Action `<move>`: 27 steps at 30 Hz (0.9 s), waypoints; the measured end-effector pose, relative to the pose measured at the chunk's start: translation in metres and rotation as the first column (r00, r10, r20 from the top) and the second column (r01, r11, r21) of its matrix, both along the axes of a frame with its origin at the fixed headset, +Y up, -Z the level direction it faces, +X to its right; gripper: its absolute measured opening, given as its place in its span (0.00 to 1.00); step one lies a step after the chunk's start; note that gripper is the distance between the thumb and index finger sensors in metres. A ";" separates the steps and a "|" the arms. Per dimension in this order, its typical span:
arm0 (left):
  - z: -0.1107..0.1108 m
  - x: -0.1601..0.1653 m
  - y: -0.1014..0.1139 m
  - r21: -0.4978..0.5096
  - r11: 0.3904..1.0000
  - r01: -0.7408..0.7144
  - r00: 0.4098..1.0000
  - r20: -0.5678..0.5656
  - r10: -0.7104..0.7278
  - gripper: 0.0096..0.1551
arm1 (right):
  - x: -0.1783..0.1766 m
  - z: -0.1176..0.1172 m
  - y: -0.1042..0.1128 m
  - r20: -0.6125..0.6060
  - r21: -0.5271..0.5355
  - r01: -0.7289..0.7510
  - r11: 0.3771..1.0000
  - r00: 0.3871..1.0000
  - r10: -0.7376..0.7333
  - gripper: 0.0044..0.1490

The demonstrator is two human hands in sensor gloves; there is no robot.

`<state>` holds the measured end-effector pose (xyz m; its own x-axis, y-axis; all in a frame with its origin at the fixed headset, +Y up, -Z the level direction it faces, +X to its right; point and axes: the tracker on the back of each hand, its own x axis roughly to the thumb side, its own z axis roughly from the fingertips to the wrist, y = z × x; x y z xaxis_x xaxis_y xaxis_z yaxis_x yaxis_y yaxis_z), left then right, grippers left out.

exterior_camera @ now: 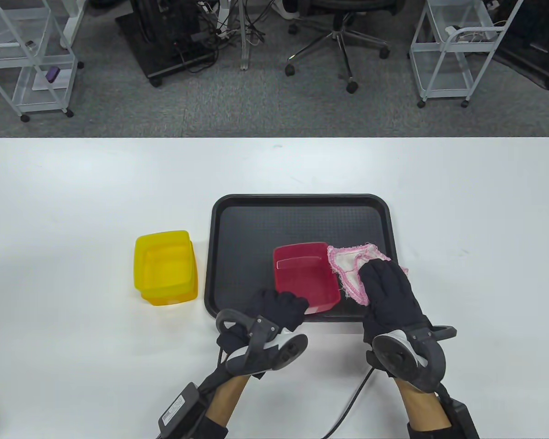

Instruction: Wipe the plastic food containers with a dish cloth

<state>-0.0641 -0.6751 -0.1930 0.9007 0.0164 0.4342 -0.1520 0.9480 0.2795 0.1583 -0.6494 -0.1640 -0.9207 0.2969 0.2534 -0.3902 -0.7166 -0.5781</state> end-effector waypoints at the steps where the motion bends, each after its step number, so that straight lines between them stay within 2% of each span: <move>1: -0.002 -0.004 0.001 -0.009 0.999 -0.035 0.999 -0.033 0.035 0.21 | -0.005 0.001 -0.003 -0.041 -0.020 0.057 0.998 0.997 -0.057 0.24; 7: 0.001 -0.008 0.009 -0.003 0.974 -0.225 0.968 -0.117 0.224 0.21 | -0.046 0.009 -0.019 -0.202 -0.130 0.096 0.987 0.972 -0.121 0.25; 10: 0.004 -0.010 0.014 0.021 0.947 -0.322 0.939 -0.123 0.322 0.22 | -0.053 0.011 -0.023 -0.244 -0.142 0.102 0.985 0.961 -0.134 0.26; 11: 0.005 -0.012 0.017 0.030 0.927 -0.373 0.918 -0.132 0.374 0.22 | -0.054 0.010 -0.024 -0.306 -0.148 0.117 0.982 0.939 -0.158 0.27; 13: 0.006 -0.015 0.021 0.027 0.909 -0.416 0.900 -0.132 0.416 0.22 | -0.053 0.008 -0.026 -0.337 -0.181 0.188 0.965 0.910 -0.240 0.28; 15: 0.007 -0.015 0.022 0.031 0.921 -0.388 0.914 -0.110 0.389 0.21 | -0.053 0.009 -0.025 -0.321 -0.180 0.209 0.961 0.911 -0.259 0.28; 18: 0.012 -0.009 0.022 0.101 0.955 -0.278 0.954 -0.087 0.287 0.21 | -0.052 0.008 -0.026 -0.250 -0.161 0.176 0.971 0.945 -0.213 0.28; 20: 0.015 -0.005 0.021 0.120 0.967 -0.226 0.970 -0.067 0.235 0.21 | -0.047 0.005 -0.027 -0.226 -0.171 0.223 0.960 0.939 -0.259 0.29; 24: 0.018 0.000 0.021 0.145 0.976 -0.163 0.986 -0.021 0.167 0.21 | -0.028 -0.004 -0.030 -0.178 -0.211 0.359 0.909 0.901 -0.396 0.31; 27: 0.022 0.006 0.022 0.155 0.978 -0.137 0.990 0.059 0.129 0.20 | -0.008 -0.013 -0.033 -0.144 -0.251 0.495 0.832 0.831 -0.538 0.31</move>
<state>-0.0582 -0.6532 -0.1705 0.8732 0.0620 0.4834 -0.2903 0.8629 0.4137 0.1500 -0.6829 -0.1772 -0.5535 0.7768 0.3002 -0.8260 -0.4660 -0.3171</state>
